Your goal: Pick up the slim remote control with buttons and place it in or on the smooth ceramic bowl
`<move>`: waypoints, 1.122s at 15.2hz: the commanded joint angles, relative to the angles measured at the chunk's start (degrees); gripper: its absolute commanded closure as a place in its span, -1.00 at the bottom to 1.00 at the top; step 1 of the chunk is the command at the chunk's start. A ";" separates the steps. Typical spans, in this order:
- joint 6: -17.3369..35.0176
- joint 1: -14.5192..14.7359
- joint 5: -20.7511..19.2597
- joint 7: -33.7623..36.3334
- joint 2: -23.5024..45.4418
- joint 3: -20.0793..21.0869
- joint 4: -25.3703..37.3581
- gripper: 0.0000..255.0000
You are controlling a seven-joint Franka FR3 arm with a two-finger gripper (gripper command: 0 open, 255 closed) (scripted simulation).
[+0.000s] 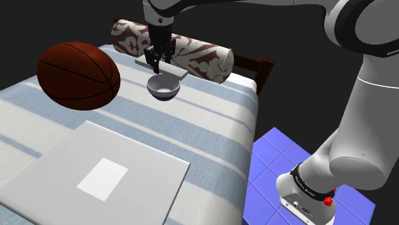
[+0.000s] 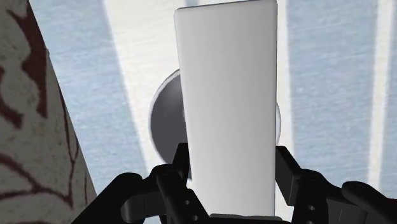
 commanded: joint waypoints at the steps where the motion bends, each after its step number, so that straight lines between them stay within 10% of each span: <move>1: 0.38 -0.86 0.00 -1.34 0.43 -0.42 0.08 1.00; 17: 9.10 -1.04 -0.87 -0.56 2.23 -0.85 -6.97 1.00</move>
